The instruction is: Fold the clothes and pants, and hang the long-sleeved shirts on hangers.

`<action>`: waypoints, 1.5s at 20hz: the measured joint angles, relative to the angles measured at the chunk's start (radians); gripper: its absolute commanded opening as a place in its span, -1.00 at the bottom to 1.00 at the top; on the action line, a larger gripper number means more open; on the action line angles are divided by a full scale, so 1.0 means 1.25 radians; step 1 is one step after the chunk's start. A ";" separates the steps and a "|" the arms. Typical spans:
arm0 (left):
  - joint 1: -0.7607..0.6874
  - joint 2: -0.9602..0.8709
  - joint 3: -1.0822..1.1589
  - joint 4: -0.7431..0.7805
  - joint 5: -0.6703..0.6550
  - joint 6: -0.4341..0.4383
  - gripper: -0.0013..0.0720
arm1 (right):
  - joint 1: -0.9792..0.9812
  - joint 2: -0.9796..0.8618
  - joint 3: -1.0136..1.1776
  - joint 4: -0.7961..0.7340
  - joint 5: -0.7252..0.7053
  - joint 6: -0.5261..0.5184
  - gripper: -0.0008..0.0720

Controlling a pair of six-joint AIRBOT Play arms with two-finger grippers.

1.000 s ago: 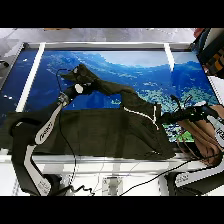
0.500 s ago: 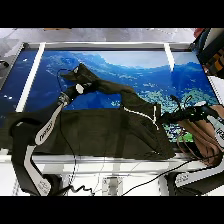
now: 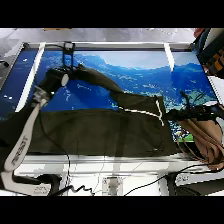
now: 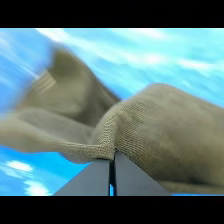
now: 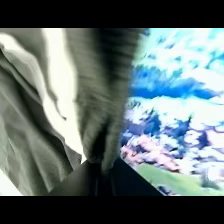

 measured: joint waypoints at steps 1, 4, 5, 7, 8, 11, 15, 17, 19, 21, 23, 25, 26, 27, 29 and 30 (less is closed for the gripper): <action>0.004 0.026 0.000 0.028 -0.009 0.004 -0.91 | -0.016 0.011 0.000 0.000 -0.005 0.000 -0.90; 0.014 0.085 0.000 0.077 -0.027 0.040 -0.91 | -0.062 0.035 0.000 -0.002 -0.014 0.001 -0.90; 0.017 0.100 0.000 0.087 -0.038 0.058 -0.91 | -0.075 0.039 0.000 -0.003 -0.018 0.002 -0.89; 0.021 0.120 0.000 0.097 -0.072 0.092 -0.91 | -0.093 0.044 0.000 -0.003 -0.019 0.002 -0.89; 0.023 0.125 0.000 0.100 -0.100 0.110 -0.91 | -0.098 0.045 0.000 -0.004 -0.019 0.002 -0.89; 0.026 0.128 -0.001 0.106 -0.247 0.160 -0.91 | -0.107 0.048 0.000 -0.006 -0.017 0.002 -0.89; 0.027 0.094 -0.002 0.047 -0.511 0.258 -0.91 | -0.111 0.049 0.000 -0.019 -0.017 0.002 -0.89; 0.027 0.067 -0.003 -0.010 -0.600 0.330 -0.56 | -0.112 0.049 0.000 -0.023 -0.017 0.002 -0.89; 0.028 0.043 -0.004 -0.048 -0.625 0.366 0.68 | -0.112 0.049 0.000 -0.026 -0.018 0.002 -0.89; 0.030 0.027 -0.004 -0.071 -0.617 0.376 0.66 | -0.112 0.049 0.000 -0.028 -0.018 0.002 -0.89; 0.038 0.027 -0.004 -0.069 -0.602 0.383 0.37 | -0.112 0.049 0.000 -0.032 -0.019 0.002 -0.89; 0.063 0.048 -0.004 -0.039 -0.584 0.392 0.32 | -0.112 0.049 0.000 -0.037 -0.022 0.001 -0.89; 0.089 0.067 -0.004 -0.031 -0.567 0.392 0.32 | -0.112 0.049 0.000 -0.039 -0.024 0.001 -0.89; 0.120 0.088 -0.005 -0.037 -0.553 0.392 0.32 | -0.112 0.049 0.000 -0.040 -0.026 0.001 -0.89; 0.208 0.134 -0.018 -0.091 -0.527 0.392 0.32 | -0.112 0.049 0.000 -0.042 -0.028 0.000 -0.89; 0.262 0.156 -0.035 -0.133 -0.521 0.392 0.32 | -0.112 0.049 0.000 -0.042 -0.029 0.000 -0.89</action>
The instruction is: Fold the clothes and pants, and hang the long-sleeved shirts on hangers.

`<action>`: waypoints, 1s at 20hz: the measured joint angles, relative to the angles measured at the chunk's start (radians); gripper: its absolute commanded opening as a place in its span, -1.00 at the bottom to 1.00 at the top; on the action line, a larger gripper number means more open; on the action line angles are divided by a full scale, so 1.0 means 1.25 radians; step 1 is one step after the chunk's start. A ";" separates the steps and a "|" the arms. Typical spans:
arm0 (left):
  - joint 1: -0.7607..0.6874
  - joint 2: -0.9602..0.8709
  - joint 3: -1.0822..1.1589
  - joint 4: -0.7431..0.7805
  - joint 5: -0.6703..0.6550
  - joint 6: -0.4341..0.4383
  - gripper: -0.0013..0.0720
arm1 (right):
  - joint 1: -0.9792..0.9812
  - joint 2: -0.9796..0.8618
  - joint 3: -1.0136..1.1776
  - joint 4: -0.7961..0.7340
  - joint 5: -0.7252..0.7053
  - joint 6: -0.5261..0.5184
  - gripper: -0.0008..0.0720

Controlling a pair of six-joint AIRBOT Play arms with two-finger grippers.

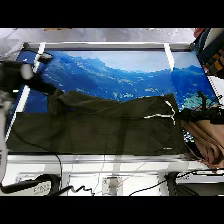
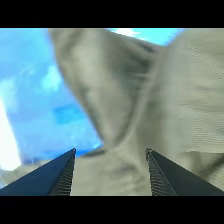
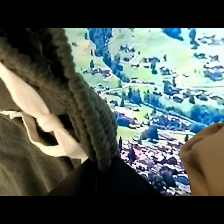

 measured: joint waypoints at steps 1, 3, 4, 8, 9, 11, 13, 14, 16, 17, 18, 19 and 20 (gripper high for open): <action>0.058 0.019 -0.025 -0.052 0.008 0.000 0.33 | 0.000 0.000 0.000 0.000 -0.001 0.000 -0.89; 0.169 0.040 -0.092 -0.156 0.013 0.000 0.40 | 0.000 0.000 0.000 -0.001 -0.002 0.000 -0.89; 0.218 0.044 -0.130 -0.204 0.015 -0.001 0.65 | 0.000 0.000 0.000 -0.001 -0.002 0.000 -0.89; 0.348 0.009 -0.275 -0.358 0.037 0.005 0.95 | 0.000 0.000 0.000 -0.001 -0.001 0.000 -0.89; 0.360 -0.010 -0.298 -0.381 0.047 0.017 0.95 | 0.000 0.000 0.000 -0.001 -0.001 0.000 -0.89; 0.365 -0.049 -0.326 -0.420 0.081 0.035 0.92 | 0.000 0.000 0.000 -0.001 -0.001 0.000 -0.89; 0.356 -0.085 -0.341 -0.457 0.133 0.046 0.91 | 0.000 0.000 0.000 -0.001 0.000 0.000 -0.89; 0.348 -0.100 -0.346 -0.476 0.166 0.049 0.74 | 0.000 0.000 0.000 -0.001 0.001 0.000 -0.89; 0.328 -0.123 -0.352 -0.501 0.227 0.055 0.34 | 0.000 0.000 0.000 -0.001 0.001 0.000 -0.89; 0.317 -0.132 -0.353 -0.511 0.255 0.056 0.34 | 0.000 0.000 0.000 -0.001 0.001 0.000 -0.89; 0.306 -0.138 -0.354 -0.515 0.279 0.057 0.29 | 0.000 0.000 0.000 -0.001 0.002 0.000 -0.89; 0.295 -0.143 -0.355 -0.521 0.305 0.058 -0.07 | 0.000 0.000 0.000 -0.001 0.002 0.000 -0.89; 0.287 -0.146 -0.356 -0.525 0.327 0.058 -0.66 | 0.000 0.000 0.000 -0.001 0.003 0.000 -0.89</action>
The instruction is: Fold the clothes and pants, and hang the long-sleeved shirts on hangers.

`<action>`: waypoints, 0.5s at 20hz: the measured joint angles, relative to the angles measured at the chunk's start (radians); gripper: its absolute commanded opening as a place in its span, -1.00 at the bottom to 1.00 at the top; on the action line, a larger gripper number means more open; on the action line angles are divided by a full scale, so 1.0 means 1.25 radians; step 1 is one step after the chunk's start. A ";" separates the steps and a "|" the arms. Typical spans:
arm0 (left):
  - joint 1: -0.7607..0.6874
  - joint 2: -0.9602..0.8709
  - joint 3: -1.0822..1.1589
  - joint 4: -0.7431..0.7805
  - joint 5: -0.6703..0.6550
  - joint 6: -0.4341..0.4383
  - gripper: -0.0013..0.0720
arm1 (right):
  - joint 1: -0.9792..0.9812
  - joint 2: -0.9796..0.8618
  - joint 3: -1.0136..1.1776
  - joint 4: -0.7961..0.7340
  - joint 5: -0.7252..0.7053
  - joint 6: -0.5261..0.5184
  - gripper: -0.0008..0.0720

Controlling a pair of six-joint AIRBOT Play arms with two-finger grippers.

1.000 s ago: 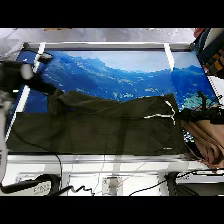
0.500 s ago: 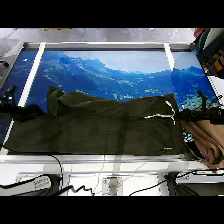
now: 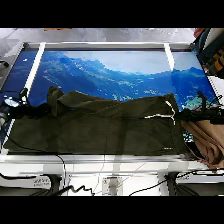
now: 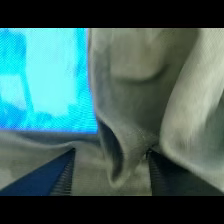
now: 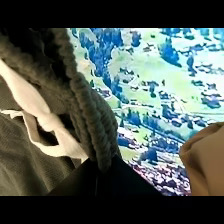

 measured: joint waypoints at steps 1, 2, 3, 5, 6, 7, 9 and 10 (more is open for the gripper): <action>-0.008 -0.002 0.000 -0.003 0.019 0.002 -0.91 | 0.000 0.000 0.000 0.000 0.001 0.000 -0.89; -0.013 -0.004 0.000 -0.005 0.031 0.002 -0.91 | 0.000 0.000 0.000 0.000 0.001 0.000 -0.89; -0.017 -0.004 0.002 -0.005 0.038 0.002 -0.91 | 0.000 0.000 0.000 0.000 0.002 0.000 -0.89; -0.021 -0.002 0.021 -0.006 0.039 0.002 -0.91 | 0.000 0.000 0.000 0.000 0.002 0.000 -0.89; -0.022 0.002 0.040 -0.002 0.034 0.002 -0.91 | 0.000 0.000 0.000 0.000 0.002 0.000 -0.89; -0.023 0.006 0.064 0.009 0.027 0.000 -0.91 | 0.000 0.000 0.000 0.000 0.002 0.000 -0.89; -0.024 0.017 0.128 0.051 0.019 -0.020 -0.91 | 0.000 0.000 0.000 0.000 0.002 0.000 -0.89; -0.024 0.023 0.166 0.078 0.017 -0.037 -0.91 | 0.000 0.000 0.000 0.001 0.002 0.000 -0.89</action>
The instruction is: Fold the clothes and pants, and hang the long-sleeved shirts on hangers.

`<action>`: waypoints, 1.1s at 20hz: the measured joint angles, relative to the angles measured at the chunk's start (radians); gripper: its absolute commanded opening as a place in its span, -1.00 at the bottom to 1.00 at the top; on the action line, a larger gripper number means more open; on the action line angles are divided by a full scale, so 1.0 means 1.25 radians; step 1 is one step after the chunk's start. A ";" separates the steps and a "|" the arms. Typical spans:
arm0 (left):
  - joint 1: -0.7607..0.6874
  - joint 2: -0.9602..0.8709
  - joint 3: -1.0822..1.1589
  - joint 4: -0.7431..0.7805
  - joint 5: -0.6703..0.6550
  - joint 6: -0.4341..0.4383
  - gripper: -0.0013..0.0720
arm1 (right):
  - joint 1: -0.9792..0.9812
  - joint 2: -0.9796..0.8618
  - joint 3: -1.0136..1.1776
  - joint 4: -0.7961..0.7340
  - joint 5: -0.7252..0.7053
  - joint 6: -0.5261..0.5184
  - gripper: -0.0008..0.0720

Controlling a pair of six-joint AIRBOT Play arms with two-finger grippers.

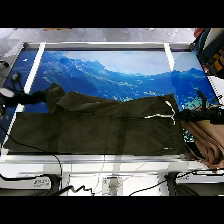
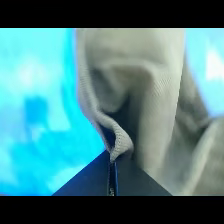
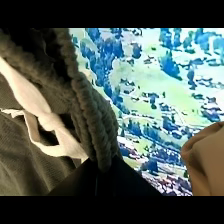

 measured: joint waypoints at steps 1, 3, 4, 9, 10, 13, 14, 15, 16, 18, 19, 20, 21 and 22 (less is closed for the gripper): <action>0.000 0.008 0.045 0.036 -0.005 -0.011 -0.91 | 0.000 0.000 0.000 0.002 0.000 0.000 -0.89; 0.000 0.026 0.139 0.112 -0.005 -0.028 -0.91 | 0.000 0.000 0.000 0.016 -0.001 0.000 -0.89; -0.001 0.034 0.184 0.151 -0.002 -0.037 -0.91 | 0.000 0.000 0.000 0.026 -0.003 0.000 -0.89; 0.004 0.067 0.325 0.362 0.008 -0.049 -0.91 | 0.000 0.000 0.000 0.059 -0.026 -0.001 -0.89; 0.009 0.068 0.336 0.389 0.005 -0.052 -0.91 | 0.000 0.000 0.000 0.063 -0.030 -0.001 -0.89; 0.028 0.057 0.352 0.434 -0.022 -0.057 -0.91 | 0.000 0.000 0.000 0.067 -0.038 -0.001 -0.89; 0.037 0.050 0.354 0.443 -0.042 -0.058 -0.91 | 0.000 0.000 0.000 0.068 -0.038 -0.001 -0.89; 0.044 0.042 0.356 0.453 -0.065 -0.059 -0.91 | 0.000 0.000 0.000 0.069 -0.038 -0.001 -0.89; 0.052 0.031 0.358 0.461 -0.092 -0.061 -0.91 | 0.000 0.000 0.000 0.070 -0.041 -0.001 -0.89; 0.072 0.004 0.360 0.476 -0.160 -0.061 -0.91 | 0.000 0.000 0.000 0.070 -0.042 -0.001 -0.89; 0.080 -0.011 0.360 0.481 -0.188 -0.062 -0.91 | 0.000 0.000 0.000 0.070 -0.042 -0.001 -0.89; 0.087 -0.029 0.360 0.484 -0.219 -0.063 -0.91 | 0.000 0.000 0.000 0.070 -0.043 -0.001 -0.89; 0.092 -0.045 0.360 0.486 -0.244 -0.063 -0.91 | 0.000 0.000 0.000 0.070 -0.043 -0.001 -0.89; 0.096 -0.063 0.361 0.487 -0.262 -0.063 -0.91 | 0.000 0.000 0.000 0.072 -0.043 -0.001 -0.89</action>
